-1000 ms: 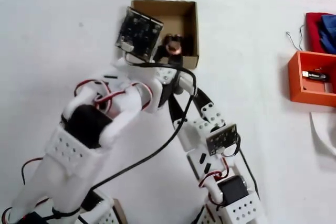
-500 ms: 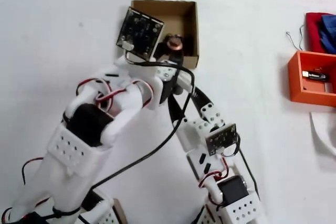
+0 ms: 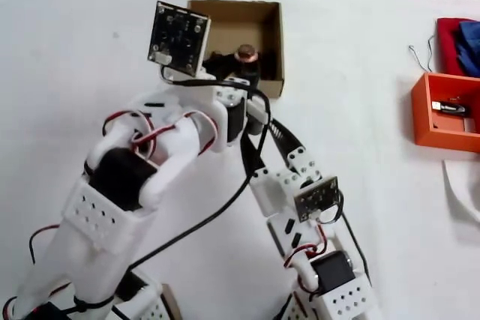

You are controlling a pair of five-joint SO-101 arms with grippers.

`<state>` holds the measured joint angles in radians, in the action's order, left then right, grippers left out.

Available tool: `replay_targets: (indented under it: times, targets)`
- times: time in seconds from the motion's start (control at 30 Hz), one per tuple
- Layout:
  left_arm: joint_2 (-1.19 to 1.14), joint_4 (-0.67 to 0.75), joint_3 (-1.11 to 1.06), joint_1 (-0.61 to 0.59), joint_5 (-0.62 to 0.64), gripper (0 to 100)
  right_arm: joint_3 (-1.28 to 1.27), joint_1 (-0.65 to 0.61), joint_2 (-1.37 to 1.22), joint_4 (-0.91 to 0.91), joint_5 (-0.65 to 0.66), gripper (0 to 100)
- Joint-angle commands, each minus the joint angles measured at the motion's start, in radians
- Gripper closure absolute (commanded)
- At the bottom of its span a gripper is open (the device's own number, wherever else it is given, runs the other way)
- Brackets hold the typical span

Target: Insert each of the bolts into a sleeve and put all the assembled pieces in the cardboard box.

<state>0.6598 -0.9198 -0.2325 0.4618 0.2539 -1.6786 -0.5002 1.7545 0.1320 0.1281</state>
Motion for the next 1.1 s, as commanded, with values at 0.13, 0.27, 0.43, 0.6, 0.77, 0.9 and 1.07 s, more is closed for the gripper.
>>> replay_targets:
  times: [0.13, 0.27, 0.43, 0.6, 0.77, 0.9, 1.07]
  targets:
    - [0.008, 0.021, 0.048, -0.003, 0.015, 98, -0.002, 0.004, 0.025, -0.004, -0.002, 97.6]
    - [0.005, 0.021, 0.048, -0.005, 0.092, 98, -0.002, 0.004, 0.025, -0.004, -0.002, 97.6]
    - [0.003, 0.021, 0.045, -0.009, 0.098, 98, -0.003, 0.004, 0.025, -0.004, -0.002, 97.6]
    - [0.014, 0.110, -0.085, -0.012, 0.089, 98, -0.003, 0.004, 0.025, -0.004, -0.002, 97.6]
    - [0.068, 0.198, -0.165, -0.012, 0.069, 98, -0.003, 0.010, 0.025, -0.001, -0.002, 97.6]
    - [0.140, 0.196, -0.232, -0.012, 0.069, 98, 0.000, 0.010, 0.030, 0.031, -0.002, 97.6]
    - [0.238, 0.196, -0.343, -0.009, 0.071, 98, 0.000, 0.010, 0.031, 0.038, -0.002, 97.6]
